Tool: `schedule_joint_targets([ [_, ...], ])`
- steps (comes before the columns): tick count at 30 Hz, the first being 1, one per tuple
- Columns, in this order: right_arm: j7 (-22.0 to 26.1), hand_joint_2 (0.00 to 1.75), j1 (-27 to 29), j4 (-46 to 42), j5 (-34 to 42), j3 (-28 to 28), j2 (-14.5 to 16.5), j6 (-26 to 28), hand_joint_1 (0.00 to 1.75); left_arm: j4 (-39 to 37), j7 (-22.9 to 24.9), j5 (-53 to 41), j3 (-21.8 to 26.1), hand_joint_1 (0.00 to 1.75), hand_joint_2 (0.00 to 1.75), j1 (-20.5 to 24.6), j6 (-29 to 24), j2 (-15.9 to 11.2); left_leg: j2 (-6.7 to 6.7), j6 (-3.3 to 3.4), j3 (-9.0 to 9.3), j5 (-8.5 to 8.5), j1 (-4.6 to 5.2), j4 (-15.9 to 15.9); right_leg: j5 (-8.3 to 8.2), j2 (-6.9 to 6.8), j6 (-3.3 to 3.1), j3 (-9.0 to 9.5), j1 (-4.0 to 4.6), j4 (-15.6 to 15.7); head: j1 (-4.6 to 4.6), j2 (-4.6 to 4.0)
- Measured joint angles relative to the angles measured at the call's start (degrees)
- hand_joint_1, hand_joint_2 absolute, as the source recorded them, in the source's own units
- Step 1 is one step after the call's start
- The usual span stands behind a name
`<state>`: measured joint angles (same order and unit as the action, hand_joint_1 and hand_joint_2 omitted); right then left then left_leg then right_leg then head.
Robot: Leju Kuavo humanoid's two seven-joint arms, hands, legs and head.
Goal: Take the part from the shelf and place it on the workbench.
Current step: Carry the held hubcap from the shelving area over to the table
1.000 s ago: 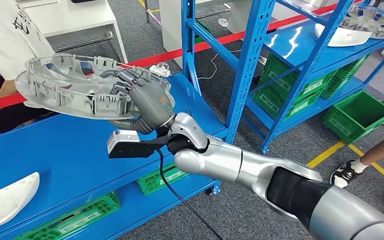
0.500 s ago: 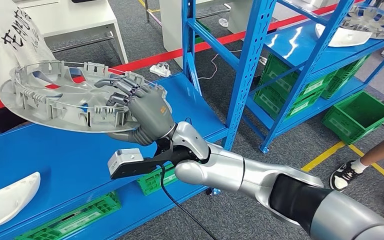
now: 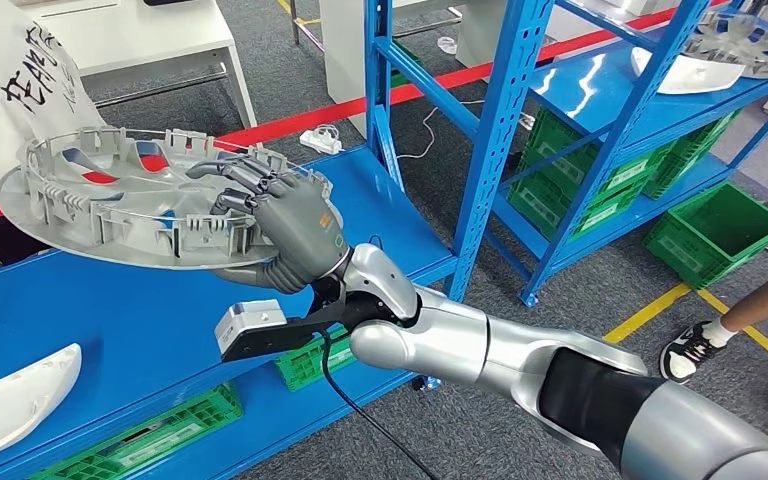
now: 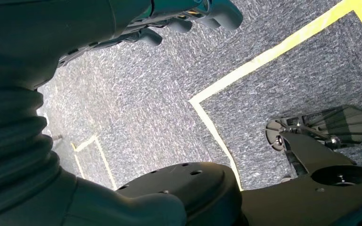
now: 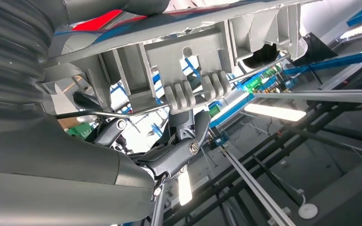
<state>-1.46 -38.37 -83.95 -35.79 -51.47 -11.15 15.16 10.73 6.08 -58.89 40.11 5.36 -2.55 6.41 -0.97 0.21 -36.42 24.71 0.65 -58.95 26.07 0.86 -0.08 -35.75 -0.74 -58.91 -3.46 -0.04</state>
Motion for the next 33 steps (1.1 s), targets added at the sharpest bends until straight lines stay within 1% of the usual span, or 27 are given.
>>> schedule_joint_targets([
  [3,-0.49,1.75,0.42,-0.59,-1.02,0.01,-0.01,-0.16,1.75,0.01,0.11,-0.15,0.18,0.00,1.75,0.04,0.15,-0.03,-0.01,0.30,0.01,0.17,0.18,-0.15,0.06,-0.02,0.31,0.09,-0.16,0.01,0.01,0.00],
  [5,-0.81,1.75,0.72,-0.91,-1.55,0.01,-0.03,-0.48,1.75,0.01,0.25,-0.31,0.23,0.00,1.75,0.05,0.16,-0.04,0.00,0.58,0.08,0.04,0.25,-0.17,-0.10,0.00,0.66,0.20,-0.24,0.06,0.01,0.00],
  [6,-0.85,1.75,0.93,-1.04,-1.77,0.00,-0.04,-0.62,1.75,0.01,0.32,-0.40,0.25,0.00,1.75,0.07,0.16,-0.03,0.07,0.78,0.18,-0.19,0.12,0.03,0.00,-0.01,0.83,0.23,-0.26,-0.05,0.01,0.00],
  [7,-0.84,1.75,1.13,-1.18,-2.01,0.00,-0.05,-0.74,1.75,0.00,0.40,-0.49,0.26,0.00,1.75,0.10,0.16,-0.02,0.16,1.00,0.26,-0.48,-0.03,0.29,0.60,-0.06,0.98,0.08,-0.23,-0.61,-0.04,0.00],
  [8,-0.83,1.75,1.29,-1.30,-2.25,0.00,-0.06,-0.82,1.75,0.01,0.47,-0.56,0.27,0.00,1.75,0.13,0.16,-0.02,0.27,1.22,0.29,-0.72,-0.20,0.56,1.99,-0.12,1.07,-0.44,-0.18,-2.11,-0.13,0.00],
  [9,-0.81,1.75,1.42,-1.39,-2.44,0.00,-0.07,-0.92,1.75,0.01,0.53,-0.59,0.28,0.00,1.75,0.15,0.14,-0.01,0.38,1.39,0.24,-0.91,-0.33,0.73,4.03,-0.22,1.15,-1.39,-0.16,-4.75,-0.25,0.00],
  [11,-0.81,1.75,1.58,-1.49,-2.76,-0.01,-0.06,-1.30,1.75,0.01,0.63,-0.40,0.34,0.00,1.75,0.10,0.09,-0.03,0.50,1.49,-0.13,-1.09,-0.33,0.68,8.45,-0.34,1.29,-4.06,-0.14,-12.20,-0.42,0.00],
  [12,-0.81,1.75,1.64,-1.49,-2.87,-0.02,-0.04,-1.56,1.75,0.00,0.64,-0.22,0.44,0.00,1.75,0.03,0.05,-0.04,0.53,1.42,-0.38,-1.19,-0.33,0.58,9.64,-0.38,1.31,-4.89,-0.14,-15.03,-0.43,0.00],
  [13,-0.82,1.75,1.68,-1.49,-2.93,-0.04,-0.01,-1.81,1.75,0.00,0.60,0.02,0.58,0.00,1.75,-0.05,0.01,-0.04,0.55,1.31,-0.67,-1.33,-0.35,0.43,9.78,-0.42,1.29,-4.78,-0.15,-15.96,-0.44,0.00],
  [14,-0.83,1.75,1.67,-1.48,-2.97,-0.10,0.08,-2.05,1.75,0.00,0.51,0.25,0.74,0.00,1.75,-0.15,-0.04,-0.05,0.55,1.15,-0.99,-1.47,-0.39,0.26,8.94,-0.46,1.24,-3.54,-0.16,-14.62,-0.44,0.00],
  [15,-0.84,1.75,1.61,-1.48,-2.97,-0.17,0.21,-2.22,1.75,0.00,0.39,0.42,0.94,0.00,1.75,-0.22,-0.09,-0.05,0.54,0.95,-1.33,-1.62,-0.45,0.03,7.51,-0.52,1.17,-1.23,-0.19,-11.20,-0.44,0.00],
  [16,-0.83,1.75,1.51,-1.49,-2.97,-0.26,0.38,-2.35,1.75,0.00,0.26,0.55,1.11,0.00,1.75,-0.28,-0.14,-0.07,0.52,0.71,-1.66,-1.80,-0.52,-0.21,6.51,-0.57,1.03,1.30,-0.19,-7.08,-0.45,0.00],
  [17,-0.81,1.75,1.43,-1.49,-2.97,-0.37,0.67,-2.47,1.75,0.01,0.11,0.69,1.31,0.00,1.75,-0.34,-0.19,-0.10,0.47,0.38,-1.92,-1.99,-0.53,-0.38,5.48,-0.51,0.77,3.22,-0.06,-3.94,-0.48,0.00],
  [18,-0.79,1.75,1.30,-1.49,-2.98,-0.46,0.94,-2.57,1.75,0.02,-0.04,0.84,1.51,0.00,1.75,-0.40,-0.22,-0.15,0.41,0.02,-2.09,-2.20,-0.52,-0.51,5.02,-0.44,0.43,4.37,0.08,-1.88,-0.51,0.00],
  [19,-0.77,1.75,1.22,-1.49,-2.99,-0.56,1.24,-2.66,1.75,0.03,-0.21,0.98,1.67,0.00,1.75,-0.48,-0.26,-0.20,0.34,-0.41,-2.19,-2.48,-0.50,-0.53,4.88,-0.35,-0.01,4.58,0.21,-1.20,-0.52,0.00],
  [20,-0.77,1.75,1.17,-1.49,-3.04,-0.68,1.54,-2.76,1.75,0.04,-0.35,1.14,1.85,0.00,1.75,-0.59,-0.27,-0.25,0.26,-0.85,-2.23,-2.80,-0.47,-0.40,4.41,-0.26,-0.46,4.36,0.36,-1.32,-0.55,0.00],
  [22,-0.80,1.75,1.12,-1.49,-3.20,-0.93,2.07,-2.99,1.75,0.04,-0.65,1.35,2.16,0.00,1.75,-0.90,-0.27,-0.38,0.13,-1.70,-2.46,-3.06,-0.57,-0.35,3.79,-0.42,-1.42,3.80,0.20,-1.02,-0.54,0.00],
  [23,-0.83,1.75,1.15,-1.49,-3.35,-1.07,2.36,-3.12,1.75,0.04,-0.77,1.48,2.35,0.00,1.75,-1.08,-0.27,-0.45,0.12,-2.07,-2.82,-2.01,-0.64,-1.08,3.30,-0.52,-1.88,3.44,0.13,-0.88,-0.54,0.00],
  [24,-0.87,1.75,1.22,-1.49,-3.56,-1.18,2.66,-3.25,1.75,0.04,-0.89,1.61,2.53,0.00,1.75,-1.24,-0.27,-0.52,0.14,-2.40,-3.45,-0.02,-0.74,-2.88,2.75,-0.62,-2.26,2.97,0.03,-0.75,-0.50,0.00],
  [26,-1.02,1.75,1.55,-1.49,-4.20,-1.48,3.15,-3.50,1.75,0.04,-1.06,1.97,2.91,0.00,1.75,-1.39,-0.27,-0.62,0.31,-2.93,-5.39,5.64,-0.85,-9.79,1.71,-0.67,-2.57,1.81,0.07,-0.78,-0.46,0.00],
  [27,-1.12,1.75,1.81,-1.49,-4.54,-1.64,3.35,-3.60,1.75,0.04,-1.12,2.14,3.08,0.00,1.75,-1.43,-0.27,-0.66,0.36,-3.09,-6.10,7.61,-0.88,-13.41,1.19,-0.72,-2.57,1.13,0.11,-0.81,-0.45,0.00],
  [28,-1.22,1.75,2.07,-1.49,-4.88,-1.81,3.57,-3.74,1.75,0.04,-1.15,2.32,3.26,0.00,1.75,-1.46,-0.27,-0.69,0.39,-3.15,-6.14,8.42,-0.88,-15.80,0.68,-0.78,-2.55,0.45,0.16,-0.83,-0.47,0.00],
  [29,-1.31,1.75,2.28,-1.49,-5.20,-1.98,3.87,-4.01,1.75,0.04,-1.14,2.52,3.44,0.00,1.75,-1.50,-0.28,-0.69,0.40,-3.11,-5.15,8.02,-0.88,-16.05,0.20,-0.83,-2.50,-0.21,0.19,-0.86,-0.47,0.00],
  [30,-1.37,1.75,2.41,-1.49,-5.52,-2.14,4.25,-4.42,1.75,0.04,-1.10,2.69,3.65,0.00,1.75,-1.52,-0.29,-0.70,0.41,-2.98,-3.09,6.88,-0.88,-14.13,-0.28,-0.86,-2.42,-0.82,0.21,-0.90,-0.47,0.00],
  [31,-1.40,1.75,2.47,-1.50,-5.86,-2.27,4.71,-4.97,1.75,0.05,-1.05,2.86,3.88,0.00,1.75,-1.52,-0.33,-0.71,0.42,-2.76,-0.14,5.73,-0.87,-10.48,-0.72,-0.85,-2.30,-1.32,0.22,-0.94,-0.47,0.00],
  [32,-1.43,1.75,2.47,-1.52,-6.20,-2.35,5.25,-5.57,1.75,0.08,-1.02,3.01,4.07,0.00,1.75,-1.48,-0.37,-0.72,0.41,-2.50,3.08,5.35,-0.78,-6.07,-1.13,-0.82,-2.09,-1.74,0.29,-0.98,-0.46,0.00],
  [33,-1.43,1.75,2.46,-1.56,-6.51,-2.40,5.80,-6.14,1.75,0.11,-1.03,3.10,4.28,0.00,1.75,-1.44,-0.43,-0.73,0.37,-2.21,5.44,5.22,-0.65,-2.65,-1.55,-0.82,-1.82,-1.96,0.32,-0.94,-0.50,0.00],
])
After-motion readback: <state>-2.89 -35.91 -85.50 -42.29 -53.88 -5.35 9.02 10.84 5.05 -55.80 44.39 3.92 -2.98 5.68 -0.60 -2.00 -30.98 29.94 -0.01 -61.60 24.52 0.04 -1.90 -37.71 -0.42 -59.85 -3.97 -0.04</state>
